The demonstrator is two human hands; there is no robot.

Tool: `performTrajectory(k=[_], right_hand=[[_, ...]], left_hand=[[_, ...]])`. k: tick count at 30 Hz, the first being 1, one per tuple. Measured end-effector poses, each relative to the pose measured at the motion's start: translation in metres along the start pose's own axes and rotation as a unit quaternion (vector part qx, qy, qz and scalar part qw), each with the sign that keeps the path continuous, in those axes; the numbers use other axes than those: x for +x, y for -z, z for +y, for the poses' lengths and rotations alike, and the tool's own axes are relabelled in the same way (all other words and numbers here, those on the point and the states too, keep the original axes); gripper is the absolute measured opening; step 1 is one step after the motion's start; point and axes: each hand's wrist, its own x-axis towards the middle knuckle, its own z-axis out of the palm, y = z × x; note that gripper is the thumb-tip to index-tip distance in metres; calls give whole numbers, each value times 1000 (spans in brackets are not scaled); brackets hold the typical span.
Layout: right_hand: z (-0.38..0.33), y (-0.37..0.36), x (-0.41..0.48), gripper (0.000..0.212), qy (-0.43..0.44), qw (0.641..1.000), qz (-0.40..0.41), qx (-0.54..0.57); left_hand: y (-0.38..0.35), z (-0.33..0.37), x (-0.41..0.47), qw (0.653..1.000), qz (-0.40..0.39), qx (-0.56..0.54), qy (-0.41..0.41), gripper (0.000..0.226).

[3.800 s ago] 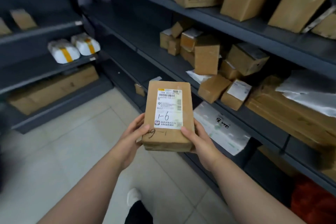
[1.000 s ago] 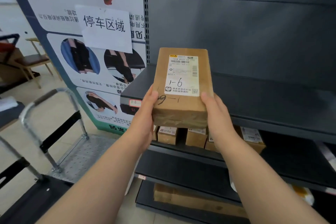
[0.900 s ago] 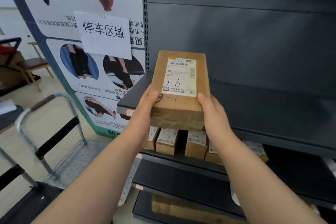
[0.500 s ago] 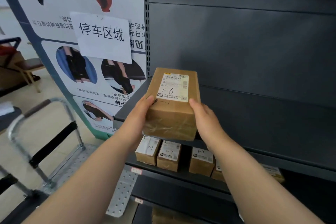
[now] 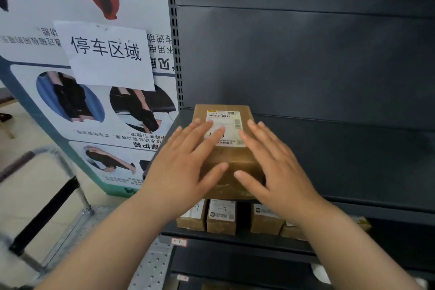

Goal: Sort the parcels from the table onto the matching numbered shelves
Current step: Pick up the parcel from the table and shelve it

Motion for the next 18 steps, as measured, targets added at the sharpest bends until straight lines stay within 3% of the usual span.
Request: performTrajectory(k=[5, 18], right_hand=[[-2, -17, 1, 67, -20, 999, 15, -47], [4, -30, 45, 61, -53, 997, 33, -46]], left_hand=[[-16, -7, 6, 997, -10, 47, -59, 57], [-34, -45, 50, 994, -42, 30, -91, 56]])
